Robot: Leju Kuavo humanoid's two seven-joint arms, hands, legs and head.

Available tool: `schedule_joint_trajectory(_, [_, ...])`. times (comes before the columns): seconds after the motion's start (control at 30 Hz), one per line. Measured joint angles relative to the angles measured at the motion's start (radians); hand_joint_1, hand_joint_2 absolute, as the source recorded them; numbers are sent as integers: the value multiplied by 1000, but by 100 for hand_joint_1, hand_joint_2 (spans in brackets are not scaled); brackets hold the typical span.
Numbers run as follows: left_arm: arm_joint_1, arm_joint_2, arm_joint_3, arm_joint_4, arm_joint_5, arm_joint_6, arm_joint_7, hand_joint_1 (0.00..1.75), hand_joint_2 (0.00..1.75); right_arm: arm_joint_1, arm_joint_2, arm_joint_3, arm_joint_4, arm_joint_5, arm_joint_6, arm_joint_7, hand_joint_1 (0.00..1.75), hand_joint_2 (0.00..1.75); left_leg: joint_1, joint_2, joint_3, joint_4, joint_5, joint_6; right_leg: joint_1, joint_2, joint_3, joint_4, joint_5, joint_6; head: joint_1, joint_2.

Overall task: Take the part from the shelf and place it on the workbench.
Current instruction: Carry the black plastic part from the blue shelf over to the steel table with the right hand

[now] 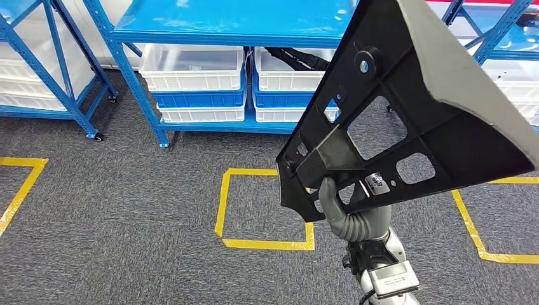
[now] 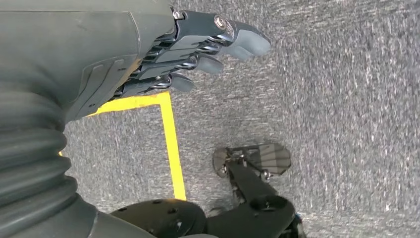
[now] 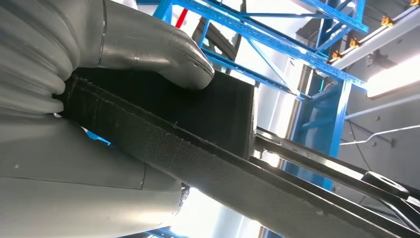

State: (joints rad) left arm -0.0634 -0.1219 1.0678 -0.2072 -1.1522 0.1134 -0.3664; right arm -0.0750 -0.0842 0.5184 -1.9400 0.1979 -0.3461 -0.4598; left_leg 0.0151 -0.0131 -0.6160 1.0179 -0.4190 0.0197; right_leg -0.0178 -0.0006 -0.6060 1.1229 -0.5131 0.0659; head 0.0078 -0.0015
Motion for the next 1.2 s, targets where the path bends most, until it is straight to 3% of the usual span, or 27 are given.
schedule_joint_trajectory(0.07, [0,-2,0,0,-5,-1,4,0,175,3,-1,0,-2,9,-3,-1,175,175,-4,-4,-2,1,3,-8,1,2,52,-104,36,-3,-2,0])
schedule_joint_trajectory(0.17, [2,-2,0,0,-15,-4,16,0,175,19,-5,0,-7,25,-12,-4,175,175,-4,-7,-4,1,8,-23,3,1,59,-118,48,-25,-2,0])
schedule_joint_trajectory(0.23, [5,-2,0,0,-24,-6,24,0,175,33,-6,0,-14,34,-19,-6,175,175,-2,-2,-15,30,-15,-31,-2,-3,60,-121,54,-40,-4,0])
schedule_joint_trajectory(0.33, [6,-3,-1,0,-31,-9,31,0,175,53,-7,0,-21,41,-25,-9,175,175,0,5,-88,209,-117,-40,-4,-11,59,-122,57,-55,-9,0])
schedule_joint_trajectory(0.37, [7,-4,-1,1,-33,-11,34,0,175,59,-8,0,-21,42,-26,-9,175,175,0,5,-112,269,-140,-42,-3,-14,59,-122,57,-55,-8,0])
schedule_joint_trajectory(0.4, [8,-5,-2,1,-37,-13,37,0,175,66,-9,0,-22,44,-27,-9,175,175,0,6,-121,295,-145,-43,-3,-17,59,-122,57,-55,-9,0])
schedule_joint_trajectory(0.43, [8,-5,-3,1,-44,-16,43,0,175,74,-10,0,-24,48,-29,-9,175,175,1,8,-109,280,-130,-43,-3,-20,60,-121,57,-55,-9,0])
schedule_joint_trajectory(0.5, [9,-6,-8,1,-66,-23,58,0,175,91,-12,0,-31,62,-36,-7,175,175,5,21,-38,152,-70,-43,-3,-24,64,-120,54,-52,-9,0])
schedule_joint_trajectory(0.57, [9,-7,-18,2,-89,-29,69,0,175,109,-15,0,-42,79,-40,1,175,175,2,33,19,40,-36,-38,4,-29,63,-116,51,-44,-9,0])
schedule_joint_trajectory(0.67, [10,-8,-34,2,-104,-28,53,0,175,127,-19,3,-52,96,-42,20,175,175,-7,25,22,16,-32,-20,6,-37,60,-119,53,-29,-7,0])
schedule_joint_trajectory(0.73, [10,-8,-37,2,-101,-20,20,0,175,130,-22,6,-53,96,-42,28,175,175,-6,17,20,11,-26,-6,4,-33,48,-99,38,-23,-6,0])
schedule_joint_trajectory(0.77, [8,-8,-37,2,-97,-16,3,0,175,129,-24,8,-53,92,-40,30,175,175,-4,13,18,9,-22,0,4,-26,28,-60,16,-25,-5,0])
schedule_joint_trajectory(0.87, [3,-10,-36,2,-83,-8,-35,0,175,120,-27,14,-52,73,-26,30,175,175,-5,-2,6,9,-15,13,3,-8,-69,141,-66,-34,-3,0])
schedule_joint_trajectory(0.9, [3,-11,-36,2,-81,-6,-40,0,175,114,-28,15,-50,66,-20,30,175,175,-6,-7,3,9,-13,14,4,-6,-87,178,-75,-31,-4,0])
schedule_joint_trajectory(0.93, [3,-11,-36,2,-80,-3,-42,0,175,106,-28,16,-48,61,-15,31,175,175,-6,-13,2,9,-12,15,4,-4,-84,172,-67,-25,-3,0])
schedule_joint_trajectory(0.97, [2,-12,-36,2,-78,0,-43,0,175,95,-28,17,-46,55,-11,31,175,175,-7,-18,2,9,-10,14,4,-2,-58,122,-44,-18,-3,0])
schedule_joint_trajectory(1.03, [1,-15,-35,2,-70,3,-43,0,175,72,-28,19,-43,46,-4,33,175,175,-8,-30,1,10,-5,8,5,10,19,-28,11,-11,-4,0])
schedule_joint_trajectory(1.1, [-1,-16,-35,2,-63,3,-43,0,175,54,-27,20,-41,39,0,34,175,175,-11,-39,-1,10,-1,0,9,17,59,-113,38,-17,-4,0])
schedule_joint_trajectory(1.2, [-1,-15,-35,2,-59,3,-44,0,175,39,-26,22,-37,32,3,34,175,175,-9,-43,-5,8,5,-17,9,8,64,-123,49,-35,-5,0])
